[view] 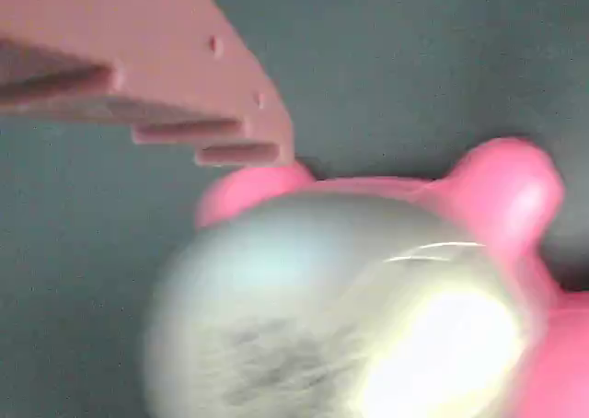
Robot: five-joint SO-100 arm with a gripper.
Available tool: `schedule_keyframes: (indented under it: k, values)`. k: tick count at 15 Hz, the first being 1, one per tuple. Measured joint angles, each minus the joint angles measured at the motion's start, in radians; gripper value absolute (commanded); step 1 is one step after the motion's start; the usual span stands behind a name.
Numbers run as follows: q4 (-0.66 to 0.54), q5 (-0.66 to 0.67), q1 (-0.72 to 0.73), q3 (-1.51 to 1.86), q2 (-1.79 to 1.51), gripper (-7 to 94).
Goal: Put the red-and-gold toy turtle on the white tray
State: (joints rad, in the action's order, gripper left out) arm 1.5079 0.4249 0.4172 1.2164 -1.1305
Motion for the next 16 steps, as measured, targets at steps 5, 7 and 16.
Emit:
schedule_keyframes:
  k: [5,7,16]
  values:
    - [-0.046,-0.003,-0.003,-0.037,0.101,51]
    - [-0.075,-0.003,-0.015,-0.044,0.123,51]
    - [-0.109,-0.003,-0.011,-0.094,0.158,0]
